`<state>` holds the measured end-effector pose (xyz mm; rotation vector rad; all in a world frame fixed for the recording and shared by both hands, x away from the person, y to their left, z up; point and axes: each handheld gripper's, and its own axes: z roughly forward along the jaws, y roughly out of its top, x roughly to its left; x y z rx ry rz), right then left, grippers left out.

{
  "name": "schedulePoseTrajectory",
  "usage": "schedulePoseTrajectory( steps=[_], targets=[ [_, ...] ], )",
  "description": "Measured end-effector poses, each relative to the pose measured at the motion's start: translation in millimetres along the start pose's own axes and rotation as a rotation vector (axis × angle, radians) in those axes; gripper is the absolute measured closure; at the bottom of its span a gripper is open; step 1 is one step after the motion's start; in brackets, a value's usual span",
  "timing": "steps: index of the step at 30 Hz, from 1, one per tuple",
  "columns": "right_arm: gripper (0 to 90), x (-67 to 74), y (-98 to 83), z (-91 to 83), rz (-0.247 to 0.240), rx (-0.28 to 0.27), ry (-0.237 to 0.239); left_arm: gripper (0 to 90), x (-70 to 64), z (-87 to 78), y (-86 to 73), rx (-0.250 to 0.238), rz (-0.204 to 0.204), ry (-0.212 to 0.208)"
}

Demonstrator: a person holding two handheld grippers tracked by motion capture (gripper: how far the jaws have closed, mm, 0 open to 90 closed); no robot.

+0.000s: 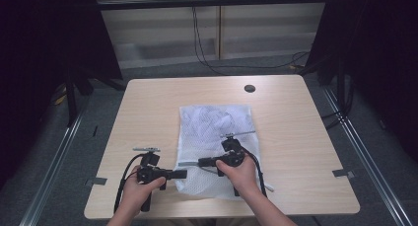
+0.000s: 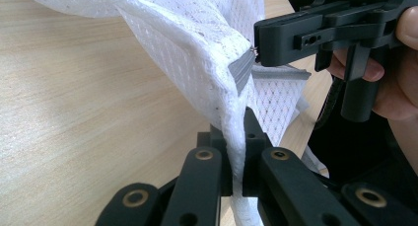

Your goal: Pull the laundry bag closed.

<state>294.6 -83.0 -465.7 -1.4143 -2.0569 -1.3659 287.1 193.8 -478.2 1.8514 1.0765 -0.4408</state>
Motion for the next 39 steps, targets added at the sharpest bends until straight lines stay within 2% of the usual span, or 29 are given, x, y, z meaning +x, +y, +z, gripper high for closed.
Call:
schedulePoseTrajectory(
  steps=[31,39],
  targets=[
    [87.5,-2.6,-0.2,-2.5,0.013,0.016,0.008,89.0,0.0,0.4,-0.8,-0.005,-0.02,-0.006],
    [87.5,-7.7,-0.9,-7.8,0.019,0.011,-0.011,89.0,1.4,-0.4,-0.8,-0.014,-0.033,-0.011]
  ],
)
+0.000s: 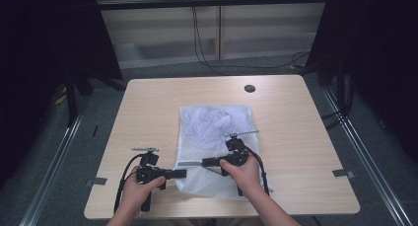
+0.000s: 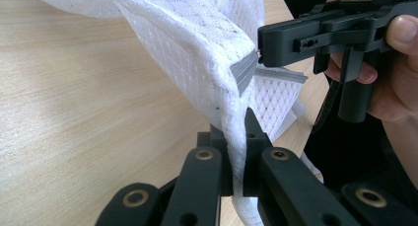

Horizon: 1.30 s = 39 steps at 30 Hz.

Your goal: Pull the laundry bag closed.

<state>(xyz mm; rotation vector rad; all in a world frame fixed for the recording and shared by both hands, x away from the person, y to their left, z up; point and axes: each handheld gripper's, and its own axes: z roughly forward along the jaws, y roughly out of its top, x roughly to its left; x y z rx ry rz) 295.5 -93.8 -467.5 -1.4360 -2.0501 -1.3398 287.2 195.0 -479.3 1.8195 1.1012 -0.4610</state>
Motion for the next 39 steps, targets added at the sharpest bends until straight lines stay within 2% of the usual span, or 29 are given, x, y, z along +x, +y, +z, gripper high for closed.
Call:
schedulePoseTrajectory(
  steps=[39],
  targets=[
    [87.5,-8.1,-1.4,-12.0,0.005,-0.006,-0.018,89.1,2.4,-1.6,-0.4,0.0,-0.015,0.0]
  ],
)
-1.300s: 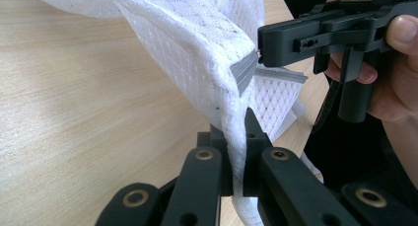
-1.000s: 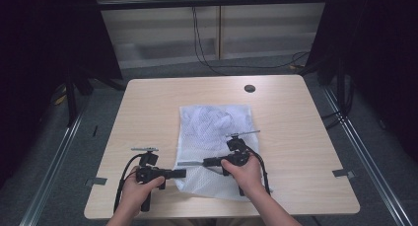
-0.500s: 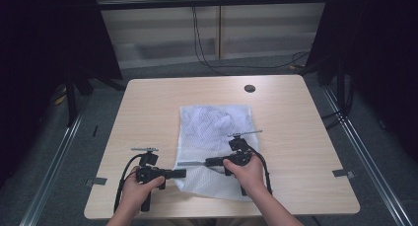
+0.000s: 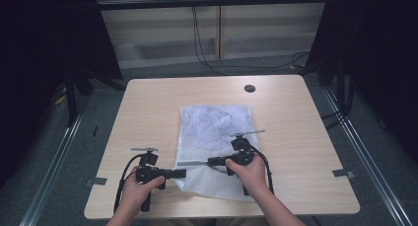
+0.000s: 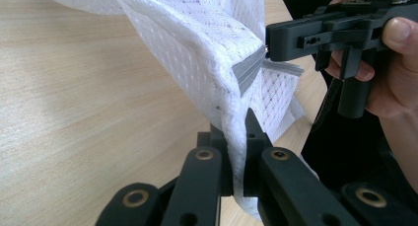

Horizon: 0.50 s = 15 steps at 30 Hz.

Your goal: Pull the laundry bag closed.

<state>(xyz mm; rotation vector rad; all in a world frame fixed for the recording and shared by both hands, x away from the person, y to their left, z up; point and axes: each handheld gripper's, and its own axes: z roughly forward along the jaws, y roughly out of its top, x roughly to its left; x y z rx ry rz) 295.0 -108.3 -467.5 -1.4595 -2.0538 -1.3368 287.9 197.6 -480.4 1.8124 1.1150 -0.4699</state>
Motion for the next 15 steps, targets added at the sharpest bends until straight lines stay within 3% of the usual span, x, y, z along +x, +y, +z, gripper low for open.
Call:
schedulePoseTrajectory(
  steps=[15],
  targets=[
    [87.5,-1.4,-0.8,-1.9,0.001,0.004,0.001,89.1,0.8,-0.6,0.1,0.002,0.004,0.003]
  ],
)
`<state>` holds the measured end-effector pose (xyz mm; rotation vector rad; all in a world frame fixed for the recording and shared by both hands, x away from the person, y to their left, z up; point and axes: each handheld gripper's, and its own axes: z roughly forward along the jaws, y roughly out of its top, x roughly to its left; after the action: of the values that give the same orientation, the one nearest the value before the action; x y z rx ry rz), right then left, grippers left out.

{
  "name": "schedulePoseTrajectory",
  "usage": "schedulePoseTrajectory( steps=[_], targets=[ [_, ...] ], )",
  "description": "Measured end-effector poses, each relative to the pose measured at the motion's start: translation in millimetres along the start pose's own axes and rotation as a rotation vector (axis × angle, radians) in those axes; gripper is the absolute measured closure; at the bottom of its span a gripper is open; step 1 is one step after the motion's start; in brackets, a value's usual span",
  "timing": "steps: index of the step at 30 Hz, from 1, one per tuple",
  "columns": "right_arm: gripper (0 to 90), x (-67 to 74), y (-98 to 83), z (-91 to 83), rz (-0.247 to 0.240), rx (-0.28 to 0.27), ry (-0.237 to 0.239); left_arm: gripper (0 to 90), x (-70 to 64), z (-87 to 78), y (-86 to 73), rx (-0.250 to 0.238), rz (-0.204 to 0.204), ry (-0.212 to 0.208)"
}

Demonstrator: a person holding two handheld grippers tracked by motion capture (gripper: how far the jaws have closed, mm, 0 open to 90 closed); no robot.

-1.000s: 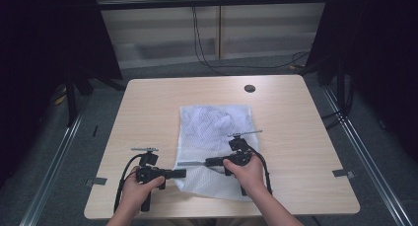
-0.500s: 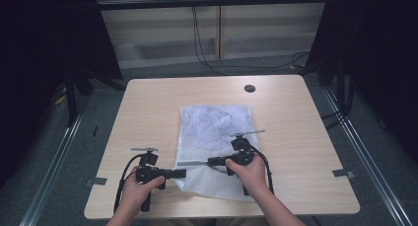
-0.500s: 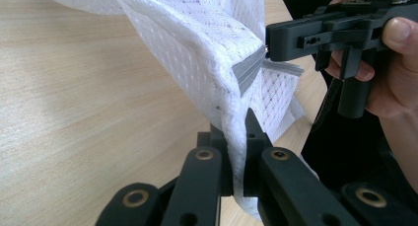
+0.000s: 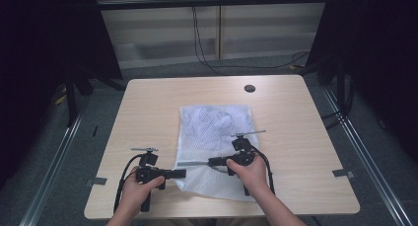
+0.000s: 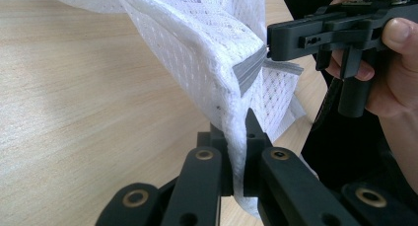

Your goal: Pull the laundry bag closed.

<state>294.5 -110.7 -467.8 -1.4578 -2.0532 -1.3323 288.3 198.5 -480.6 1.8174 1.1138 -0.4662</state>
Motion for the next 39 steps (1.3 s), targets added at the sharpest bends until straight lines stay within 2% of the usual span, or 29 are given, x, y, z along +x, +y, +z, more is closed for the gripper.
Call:
schedulePoseTrajectory(
  steps=[15,17,23,25,32,39],
  targets=[
    [87.5,-1.8,-0.1,-2.1,0.007,-0.003,-0.001,89.1,0.6,-0.7,0.0,0.002,-0.001,-0.003],
    [87.5,-2.4,-0.2,-3.0,0.006,-0.003,-0.01,89.0,0.0,-0.9,-0.2,-0.004,-0.018,-0.004],
    [87.5,-3.3,-0.6,-4.4,0.008,-0.003,-0.007,89.1,0.5,-0.8,-0.1,-0.002,-0.008,-0.003],
    [87.5,-4.1,-0.7,-4.6,0.006,-0.004,-0.012,89.1,-0.4,-0.9,-0.3,-0.003,-0.018,-0.005],
    [87.5,-5.4,-0.5,-6.6,0.023,-0.006,-0.012,89.1,0.2,-1.3,-0.2,-0.003,-0.011,-0.002],
    [87.5,-8.8,-0.8,-8.1,0.018,-0.013,-0.013,89.1,0.0,-1.6,-0.3,-0.009,-0.015,-0.002]
  ],
)
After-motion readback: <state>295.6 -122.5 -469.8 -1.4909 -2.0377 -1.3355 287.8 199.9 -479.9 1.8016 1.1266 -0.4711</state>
